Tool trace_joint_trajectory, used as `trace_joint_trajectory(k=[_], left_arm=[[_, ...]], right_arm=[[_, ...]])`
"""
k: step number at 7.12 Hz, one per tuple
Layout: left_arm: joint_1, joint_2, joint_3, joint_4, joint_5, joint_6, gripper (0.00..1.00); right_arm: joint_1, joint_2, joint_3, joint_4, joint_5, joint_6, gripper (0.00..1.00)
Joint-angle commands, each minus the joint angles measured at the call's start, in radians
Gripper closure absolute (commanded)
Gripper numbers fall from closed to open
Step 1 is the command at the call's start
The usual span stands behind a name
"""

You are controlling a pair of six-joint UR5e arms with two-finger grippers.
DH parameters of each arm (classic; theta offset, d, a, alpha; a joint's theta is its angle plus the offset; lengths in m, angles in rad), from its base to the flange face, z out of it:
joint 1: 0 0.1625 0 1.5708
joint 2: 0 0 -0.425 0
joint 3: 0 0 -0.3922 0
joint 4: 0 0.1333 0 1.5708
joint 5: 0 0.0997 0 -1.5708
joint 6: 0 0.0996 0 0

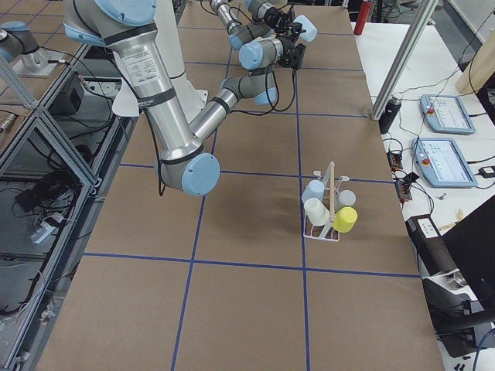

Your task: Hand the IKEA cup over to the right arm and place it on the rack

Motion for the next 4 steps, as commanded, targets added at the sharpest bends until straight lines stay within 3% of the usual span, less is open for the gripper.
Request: trace_joint_trajectory(k=[1, 4], left_arm=[[0.03, -0.053, 0.041, -0.003, 0.027, -0.008, 1.0], [0.068, -0.074, 0.039, -0.002, 0.052, -0.007, 1.0]], right_arm=[[-0.012, 0.004, 0.0, 0.0, -0.019, 0.007, 0.0], [-0.018, 0.004, -0.002, -0.001, -0.021, 0.007, 0.0]])
